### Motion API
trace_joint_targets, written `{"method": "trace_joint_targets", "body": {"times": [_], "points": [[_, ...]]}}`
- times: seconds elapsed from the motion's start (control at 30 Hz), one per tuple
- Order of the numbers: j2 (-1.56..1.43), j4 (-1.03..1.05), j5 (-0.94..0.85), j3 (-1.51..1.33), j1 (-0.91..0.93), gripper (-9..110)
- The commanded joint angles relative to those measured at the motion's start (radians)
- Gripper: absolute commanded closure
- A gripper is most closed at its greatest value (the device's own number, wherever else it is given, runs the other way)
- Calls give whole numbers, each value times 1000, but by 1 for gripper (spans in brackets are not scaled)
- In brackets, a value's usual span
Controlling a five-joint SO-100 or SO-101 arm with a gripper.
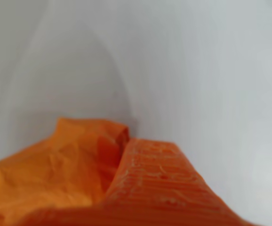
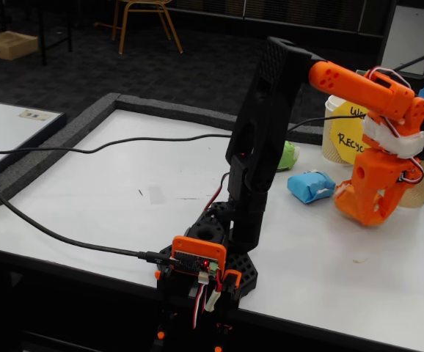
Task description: Sort rubbish by color.
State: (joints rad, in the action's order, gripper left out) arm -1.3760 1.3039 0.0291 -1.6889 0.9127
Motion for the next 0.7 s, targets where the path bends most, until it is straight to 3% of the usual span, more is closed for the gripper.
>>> {"method": "trace_joint_targets", "body": {"times": [0.0, 0.67], "points": [[-224, 52, 17, 143, -9, 101], [-476, 158, 9, -28, -9, 101]]}}
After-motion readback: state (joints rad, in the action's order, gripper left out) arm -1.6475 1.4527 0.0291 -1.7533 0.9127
